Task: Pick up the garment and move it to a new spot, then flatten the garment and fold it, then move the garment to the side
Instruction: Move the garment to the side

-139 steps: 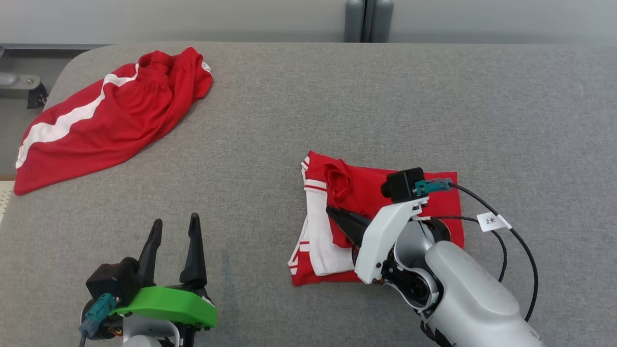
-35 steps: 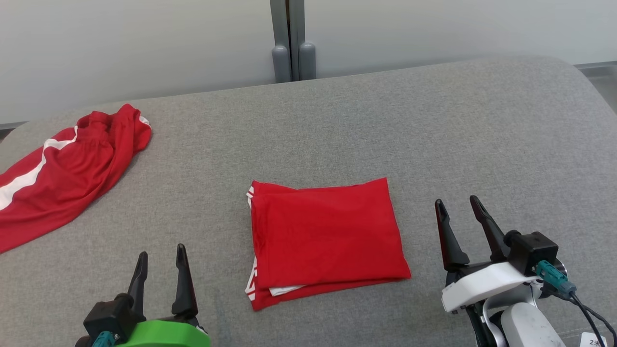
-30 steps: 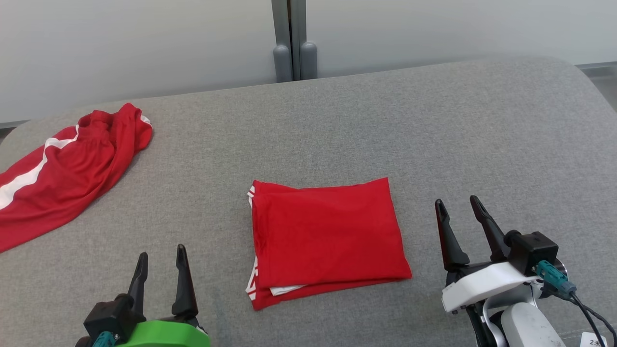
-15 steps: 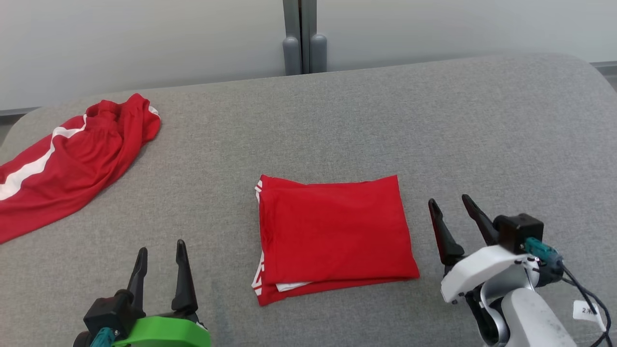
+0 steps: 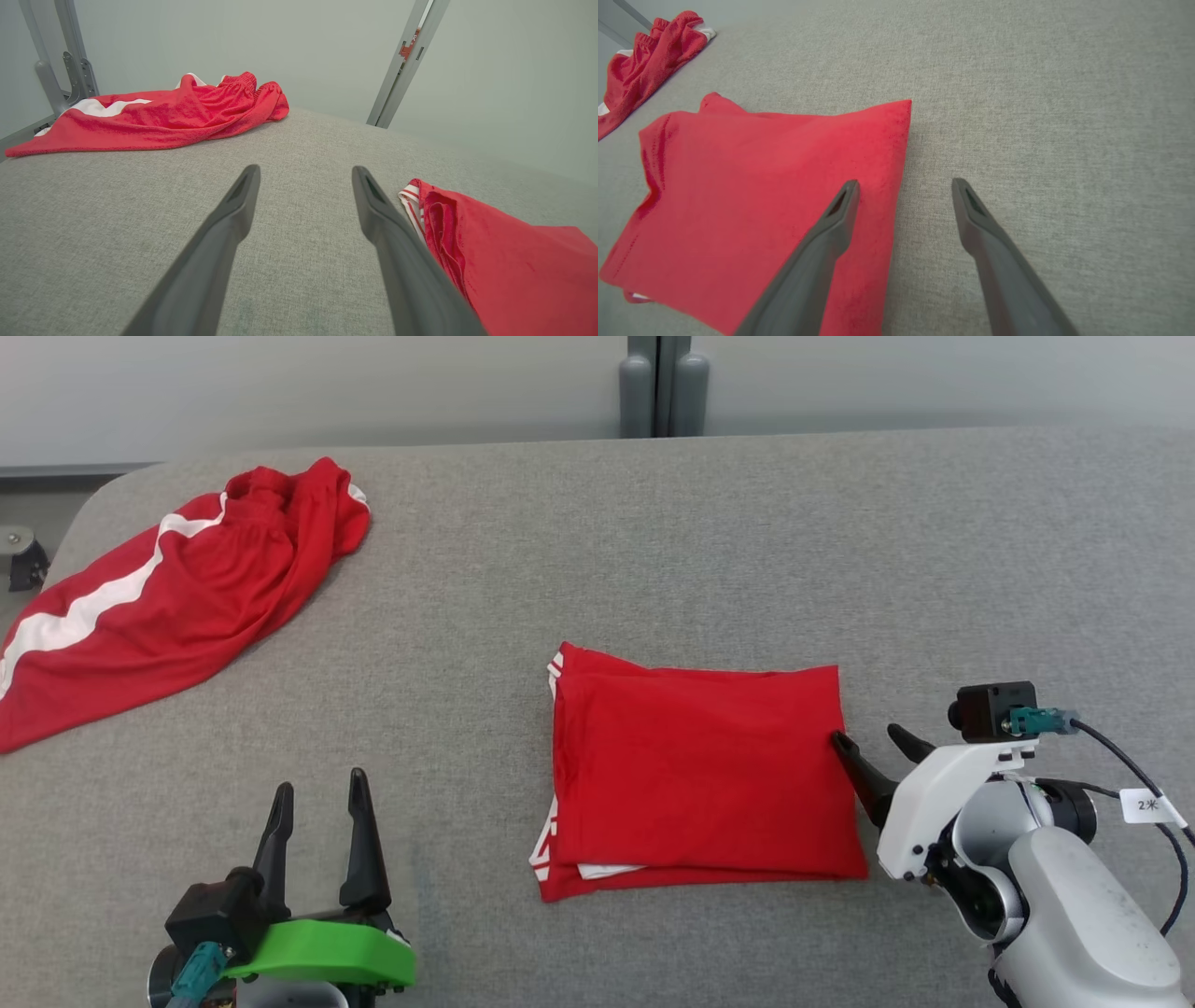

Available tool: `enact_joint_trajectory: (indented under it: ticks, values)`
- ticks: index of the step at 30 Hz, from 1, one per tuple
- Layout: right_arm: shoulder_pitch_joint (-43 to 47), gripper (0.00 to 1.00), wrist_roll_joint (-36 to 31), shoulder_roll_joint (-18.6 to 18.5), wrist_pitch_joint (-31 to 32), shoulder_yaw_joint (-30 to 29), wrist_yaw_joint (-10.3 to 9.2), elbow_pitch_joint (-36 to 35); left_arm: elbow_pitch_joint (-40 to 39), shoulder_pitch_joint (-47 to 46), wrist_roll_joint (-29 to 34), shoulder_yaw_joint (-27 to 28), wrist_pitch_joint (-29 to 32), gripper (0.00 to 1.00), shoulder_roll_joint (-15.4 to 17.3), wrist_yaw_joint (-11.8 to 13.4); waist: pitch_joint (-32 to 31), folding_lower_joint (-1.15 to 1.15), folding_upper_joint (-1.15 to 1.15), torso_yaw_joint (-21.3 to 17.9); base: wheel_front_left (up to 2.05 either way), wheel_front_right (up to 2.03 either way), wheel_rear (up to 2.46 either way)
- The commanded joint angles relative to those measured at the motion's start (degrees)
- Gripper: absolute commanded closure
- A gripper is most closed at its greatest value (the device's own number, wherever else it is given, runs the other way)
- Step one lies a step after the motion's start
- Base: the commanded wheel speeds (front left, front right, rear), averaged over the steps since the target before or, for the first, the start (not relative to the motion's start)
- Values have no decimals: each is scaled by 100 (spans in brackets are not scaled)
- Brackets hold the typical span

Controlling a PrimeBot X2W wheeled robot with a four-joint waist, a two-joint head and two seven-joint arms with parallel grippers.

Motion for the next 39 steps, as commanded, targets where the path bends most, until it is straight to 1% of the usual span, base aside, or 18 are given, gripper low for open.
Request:
enact_joint_trajectory:
  ticks: [1, 7, 8, 9, 10, 11, 12, 13, 17, 21, 23, 26, 30, 33, 36, 39]
  values:
    - [-99, 0, 71, -100, 113, 61, -1, 39, 4, -119, 0, 30, -1, 0, -1, -21, 187, 0, 0, 205, 0, 0, 0]
    - [-299, 0, 379, -300, 643, 422, -1, 187, 19, -193, -2, 48, -1, 0, -24, -63, 339, 0, 0, 363, 0, 0, 0]
    - [-337, 15, 421, -330, 712, 488, -1, 199, 16, -210, 5, 54, -2, 0, -25, -63, 359, 0, 0, 373, 0, 0, 0]
    - [-365, 48, 449, -354, 759, 542, -1, 212, 13, -223, 11, 59, -2, 0, -27, -63, 376, 0, 0, 377, 0, 0, 0]
    - [-389, 66, 464, -371, 777, 596, -1, 229, 12, -228, 28, 60, -2, 0, -29, -61, 393, 0, 0, 376, 0, 0, 0]
    - [-416, 74, 480, -373, 782, 632, -1, 244, 6, -231, 33, 63, -2, 0, -31, -59, 410, 0, 0, 366, 0, 0, 0]
    - [-451, 89, 494, -377, 777, 677, -1, 265, 0, -238, 58, 57, -1, 0, -31, -66, 424, 0, 0, 345, 0, 0, 0]
    - [-487, 100, 487, -381, 725, 689, -1, 279, -7, -242, 71, 53, -2, 0, -32, -67, 436, 0, 0, 316, 0, 0, 0]
    - [-689, 100, 383, -413, 415, 658, -4, 338, -31, -271, 177, 9, -1, 0, -33, -92, 494, 0, 0, 116, 0, 0, 0]
    - [-874, 100, 313, -515, 90, 584, -5, 392, -97, -335, 262, -25, -1, 0, -31, -117, 590, 0, 0, -251, 0, 0, 0]
    - [-974, 100, 266, -586, -55, 559, -5, 408, -122, -365, 280, -23, -1, 0, -31, -136, 654, 0, 0, -506, 0, 0, 0]
    - [-1139, 100, 199, -731, -211, 536, -5, 426, -165, -432, 325, -13, -2, 0, 43, -149, 806, 0, 0, -1008, 0, 0, 0]
    - [-1315, 100, 162, -908, -396, 358, -5, 483, -218, -585, 400, -51, 33, 0, 139, -166, 1032, 0, 0, -1696, 0, 0, 0]
    - [-1409, 100, 145, -975, -538, 186, -4, 537, -273, -690, 450, -102, 96, 0, 220, -205, 1165, 0, 0, -2126, 0, 0, 0]
    - [-1508, 100, 138, -990, -668, 37, -4, 607, -370, -777, 527, -161, 211, 0, 302, -208, 1310, 0, 0, -2526, 0, 0, 0]
    - [-1581, 100, 118, -947, -784, -57, -4, 664, -504, -841, 600, -232, 336, 0, 363, -212, 1427, 0, 0, -2766, 0, 0, 0]
